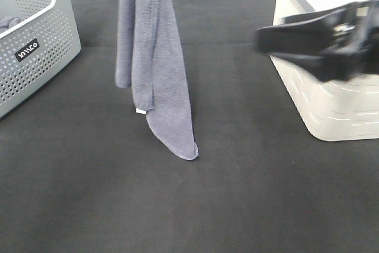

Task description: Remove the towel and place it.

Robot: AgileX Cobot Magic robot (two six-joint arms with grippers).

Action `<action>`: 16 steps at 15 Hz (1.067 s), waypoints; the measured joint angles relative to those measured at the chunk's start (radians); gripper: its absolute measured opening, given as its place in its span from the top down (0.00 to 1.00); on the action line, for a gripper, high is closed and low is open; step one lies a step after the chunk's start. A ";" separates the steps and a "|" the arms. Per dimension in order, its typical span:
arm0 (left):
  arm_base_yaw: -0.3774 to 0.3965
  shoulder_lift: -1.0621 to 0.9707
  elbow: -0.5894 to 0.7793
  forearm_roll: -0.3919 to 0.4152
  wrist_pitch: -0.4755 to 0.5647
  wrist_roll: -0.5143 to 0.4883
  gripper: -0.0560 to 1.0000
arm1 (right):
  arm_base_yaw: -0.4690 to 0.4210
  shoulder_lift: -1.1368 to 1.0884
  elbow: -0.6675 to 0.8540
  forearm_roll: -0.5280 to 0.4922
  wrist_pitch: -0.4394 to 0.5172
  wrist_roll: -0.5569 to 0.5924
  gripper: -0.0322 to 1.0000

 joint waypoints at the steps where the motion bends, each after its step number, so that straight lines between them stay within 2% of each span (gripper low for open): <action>1: -0.029 0.000 0.000 0.000 0.035 0.000 0.95 | 0.083 0.057 -0.007 0.044 -0.035 -0.122 0.41; 3: -0.075 0.000 0.000 -0.001 0.072 0.000 0.95 | 0.229 0.199 -0.066 0.071 -0.144 -0.210 0.41; 5: -0.080 0.000 0.000 -0.001 0.072 0.000 0.95 | 0.279 0.322 -0.127 0.074 -0.175 -0.222 0.41; 8: -0.080 0.000 0.000 -0.001 0.073 -0.002 0.95 | 0.283 0.498 -0.202 0.078 -0.179 -0.182 0.42; 11: -0.080 0.013 0.000 -0.001 0.072 -0.004 0.95 | 0.293 0.617 -0.260 0.081 -0.125 -0.162 0.43; 16: -0.080 0.028 0.000 -0.001 0.069 -0.004 0.95 | 0.300 0.779 -0.403 0.084 -0.137 -0.135 0.43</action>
